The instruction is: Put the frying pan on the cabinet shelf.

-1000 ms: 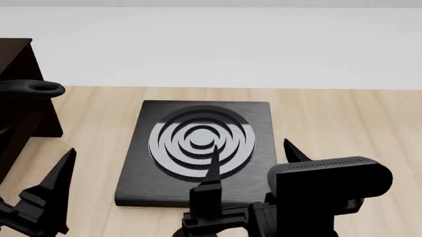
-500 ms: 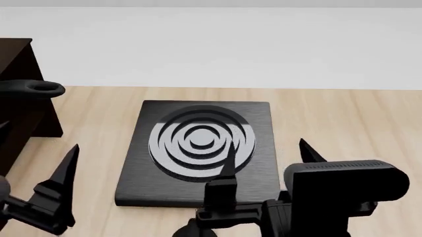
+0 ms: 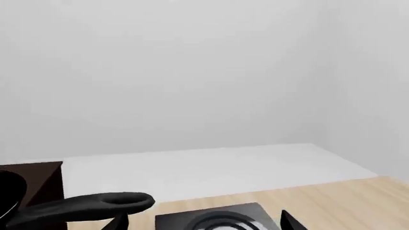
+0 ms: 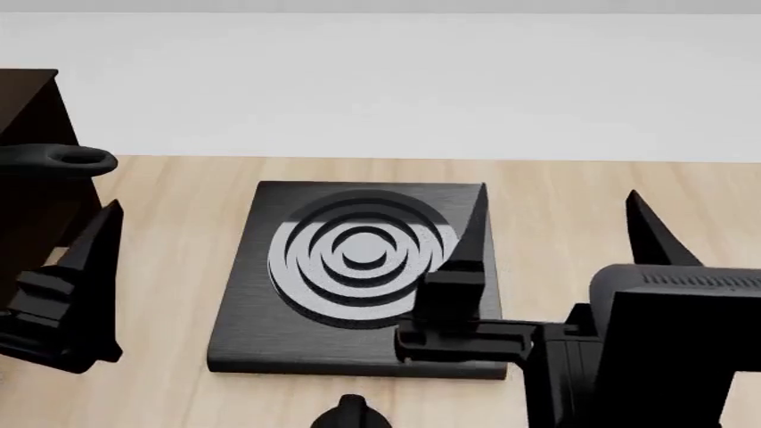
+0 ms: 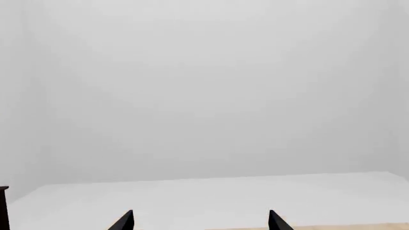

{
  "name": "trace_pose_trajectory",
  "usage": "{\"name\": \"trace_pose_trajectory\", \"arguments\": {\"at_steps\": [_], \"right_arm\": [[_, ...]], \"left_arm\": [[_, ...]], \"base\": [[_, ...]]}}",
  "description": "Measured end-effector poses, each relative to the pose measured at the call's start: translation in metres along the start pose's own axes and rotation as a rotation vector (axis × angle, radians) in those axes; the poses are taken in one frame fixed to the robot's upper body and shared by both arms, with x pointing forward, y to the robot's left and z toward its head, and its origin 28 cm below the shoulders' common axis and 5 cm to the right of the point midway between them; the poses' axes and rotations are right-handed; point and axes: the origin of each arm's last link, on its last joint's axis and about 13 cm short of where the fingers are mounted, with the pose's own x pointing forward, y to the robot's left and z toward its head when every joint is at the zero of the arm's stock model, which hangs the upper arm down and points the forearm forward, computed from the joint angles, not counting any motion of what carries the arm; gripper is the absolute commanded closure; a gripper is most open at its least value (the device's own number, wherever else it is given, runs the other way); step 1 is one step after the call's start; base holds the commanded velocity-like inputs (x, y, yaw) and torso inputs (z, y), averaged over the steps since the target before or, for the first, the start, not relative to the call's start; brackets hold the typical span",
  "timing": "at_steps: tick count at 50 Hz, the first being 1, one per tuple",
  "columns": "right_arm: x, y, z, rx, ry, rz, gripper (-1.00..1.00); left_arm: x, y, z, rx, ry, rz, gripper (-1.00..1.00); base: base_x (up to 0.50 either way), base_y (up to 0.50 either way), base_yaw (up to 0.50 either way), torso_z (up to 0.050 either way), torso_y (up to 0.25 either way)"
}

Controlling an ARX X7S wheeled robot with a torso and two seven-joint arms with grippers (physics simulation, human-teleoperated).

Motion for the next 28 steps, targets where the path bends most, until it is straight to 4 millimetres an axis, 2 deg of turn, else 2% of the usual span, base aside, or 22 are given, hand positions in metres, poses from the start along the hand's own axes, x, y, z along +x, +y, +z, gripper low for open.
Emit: {"name": "trace_pose_trajectory", "arguments": {"at_steps": [11,28], "right_arm": [[-0.007,0.002,0.020,-0.039,-0.043,0.006,-1.00],[-0.019,0.006,0.047,-0.080,-0.121,0.018,-1.00]], "left_arm": [[-0.010,-0.017,0.028,0.057,-0.049,-0.034,-1.00],[-0.027,-0.033,0.058,0.135,-0.134,-0.043,-1.00]], "base": [[0.00,0.00,0.00,0.000,0.000],[0.00,0.00,0.00,0.000,0.000]]}}
